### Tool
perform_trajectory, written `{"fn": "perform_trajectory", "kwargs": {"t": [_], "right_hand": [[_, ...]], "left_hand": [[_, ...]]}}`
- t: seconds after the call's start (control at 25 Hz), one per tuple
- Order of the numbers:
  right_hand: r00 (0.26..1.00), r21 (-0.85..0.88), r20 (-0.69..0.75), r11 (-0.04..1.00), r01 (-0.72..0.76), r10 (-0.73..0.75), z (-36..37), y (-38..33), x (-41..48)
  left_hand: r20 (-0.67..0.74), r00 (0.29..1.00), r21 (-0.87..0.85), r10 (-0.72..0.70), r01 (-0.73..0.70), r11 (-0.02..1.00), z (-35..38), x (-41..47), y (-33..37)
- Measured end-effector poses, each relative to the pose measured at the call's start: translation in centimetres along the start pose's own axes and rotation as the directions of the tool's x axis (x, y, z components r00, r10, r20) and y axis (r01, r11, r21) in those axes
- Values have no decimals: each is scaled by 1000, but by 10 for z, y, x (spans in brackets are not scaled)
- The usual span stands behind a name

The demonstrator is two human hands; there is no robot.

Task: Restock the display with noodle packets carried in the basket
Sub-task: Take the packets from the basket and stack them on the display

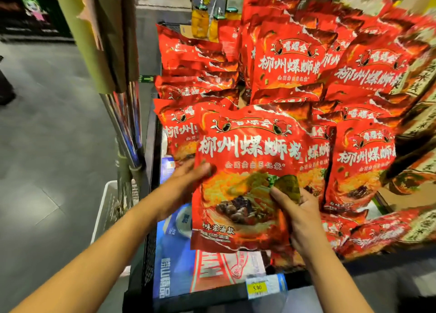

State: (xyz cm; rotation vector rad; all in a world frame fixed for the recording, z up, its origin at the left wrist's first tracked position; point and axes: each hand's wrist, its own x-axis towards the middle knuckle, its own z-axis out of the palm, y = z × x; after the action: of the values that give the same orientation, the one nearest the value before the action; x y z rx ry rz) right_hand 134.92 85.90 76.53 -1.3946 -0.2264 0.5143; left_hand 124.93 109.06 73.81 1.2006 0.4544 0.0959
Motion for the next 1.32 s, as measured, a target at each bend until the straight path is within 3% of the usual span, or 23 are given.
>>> {"fn": "perform_trajectory", "kwargs": {"t": [0.04,0.12,0.28,0.4,0.48,0.6,0.88,0.96,1.04,1.12,1.16,1.24,1.32], "right_hand": [[1000,-23,22,1000,-10,11,9,-1,5],[998,-114,63,993,-19,27,25,0,17],[998,-141,6,988,62,-62,55,-3,53],[992,-188,-11,975,121,-125,76,5,79],[995,-217,-46,973,77,-89,84,25,93],[996,-284,-86,959,-21,-4,82,63,104],[979,-304,-145,935,-183,145,76,64,105],[967,-382,-154,890,-248,203,71,60,91],[968,-470,-114,846,-252,225,62,54,69],[980,-521,-57,832,-190,189,51,46,42],[988,-524,-32,840,-144,149,43,38,28],[999,-541,-15,840,-45,44,20,19,1],[996,-639,-50,769,29,-78,-14,-8,-21]], "left_hand": [[64,998,-67,3,1,998,0,-4,2],[-56,995,-84,86,-91,992,-2,-12,4],[-234,932,62,278,-271,961,-22,-14,4],[-315,884,220,345,-286,933,-32,4,-1],[-346,882,303,320,-218,928,-40,18,-11],[-355,919,337,173,-47,940,-56,34,-32],[-393,916,441,83,108,891,-69,32,-35],[-428,904,549,-23,280,787,-66,23,-31],[-394,899,747,-193,435,503,-56,5,-23],[-309,888,916,-339,374,145,-39,-11,-17],[-254,895,953,-366,295,61,-24,-18,-15],[-126,955,986,-269,150,69,18,-32,-12],[-32,999,999,-23,32,-3,69,-42,-6]]}}
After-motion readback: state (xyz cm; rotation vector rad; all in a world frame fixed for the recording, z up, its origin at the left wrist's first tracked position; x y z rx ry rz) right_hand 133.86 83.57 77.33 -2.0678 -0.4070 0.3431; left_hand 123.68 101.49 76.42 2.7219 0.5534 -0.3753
